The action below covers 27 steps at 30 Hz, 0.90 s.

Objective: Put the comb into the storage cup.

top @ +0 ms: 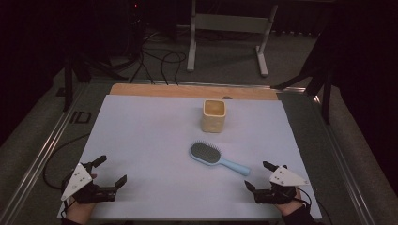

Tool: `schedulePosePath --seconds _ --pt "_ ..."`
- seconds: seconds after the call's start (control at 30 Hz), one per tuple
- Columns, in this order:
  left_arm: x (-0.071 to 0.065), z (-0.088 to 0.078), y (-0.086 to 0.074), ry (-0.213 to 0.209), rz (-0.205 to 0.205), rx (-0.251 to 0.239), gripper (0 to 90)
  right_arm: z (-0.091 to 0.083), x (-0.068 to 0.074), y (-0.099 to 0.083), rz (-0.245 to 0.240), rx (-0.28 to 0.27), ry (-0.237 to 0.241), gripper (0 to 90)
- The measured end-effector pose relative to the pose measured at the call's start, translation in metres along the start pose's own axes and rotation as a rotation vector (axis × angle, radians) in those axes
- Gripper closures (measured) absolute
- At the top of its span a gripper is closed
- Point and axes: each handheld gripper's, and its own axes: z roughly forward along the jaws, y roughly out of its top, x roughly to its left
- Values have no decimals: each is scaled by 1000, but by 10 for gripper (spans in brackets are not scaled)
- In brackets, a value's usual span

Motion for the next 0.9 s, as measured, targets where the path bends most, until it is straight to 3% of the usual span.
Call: schedulePosePath --seconds 0.53,0.9 --pt "-1 0 1 -2 6 0 0 -15 -2 31 -27 -25 -19 73" --pt "-1 0 1 -2 6 -1 0 -19 -7 56 -76 -32 -15 72"
